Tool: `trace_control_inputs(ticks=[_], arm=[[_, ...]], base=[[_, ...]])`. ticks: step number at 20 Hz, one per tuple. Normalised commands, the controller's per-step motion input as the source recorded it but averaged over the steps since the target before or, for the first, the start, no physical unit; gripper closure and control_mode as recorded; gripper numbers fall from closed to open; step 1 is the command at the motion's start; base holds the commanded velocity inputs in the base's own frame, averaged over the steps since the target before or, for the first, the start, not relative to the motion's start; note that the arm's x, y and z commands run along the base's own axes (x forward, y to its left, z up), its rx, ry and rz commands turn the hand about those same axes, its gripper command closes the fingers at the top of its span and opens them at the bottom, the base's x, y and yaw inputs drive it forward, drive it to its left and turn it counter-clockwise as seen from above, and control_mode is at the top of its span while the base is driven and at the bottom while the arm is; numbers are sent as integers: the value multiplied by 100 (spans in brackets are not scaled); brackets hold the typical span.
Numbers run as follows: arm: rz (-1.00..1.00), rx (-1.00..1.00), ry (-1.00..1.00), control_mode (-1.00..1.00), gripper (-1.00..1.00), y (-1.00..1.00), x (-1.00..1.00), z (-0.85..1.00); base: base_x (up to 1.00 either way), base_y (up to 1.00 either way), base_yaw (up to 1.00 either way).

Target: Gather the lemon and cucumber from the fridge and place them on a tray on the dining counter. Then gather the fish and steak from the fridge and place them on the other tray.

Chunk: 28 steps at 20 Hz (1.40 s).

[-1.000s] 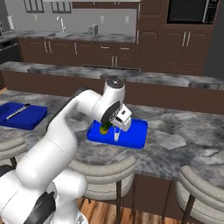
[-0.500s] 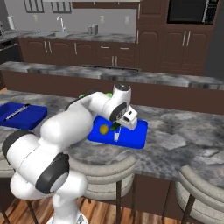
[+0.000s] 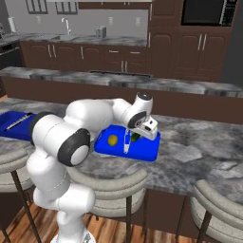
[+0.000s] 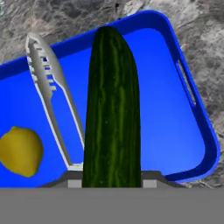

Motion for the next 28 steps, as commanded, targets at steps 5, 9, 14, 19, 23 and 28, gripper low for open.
trace_control_inputs(ticks=[5,9,14,19,23,28], arm=[[5,0,2,-100,100,-4,35,-46],[6,0,0,-100,100,0,29,-51],[6,0,2,-100,100,0,21,-54],[4,0,3,-100,100,0,25,-49],[3,0,2,-100,-100,0,25,-39],[5,0,-2,-100,-100,0,-3,-1]], base=[[0,0,0],[0,0,0],[0,0,0],[0,0,0],[0,0,0],[0,0,0]])
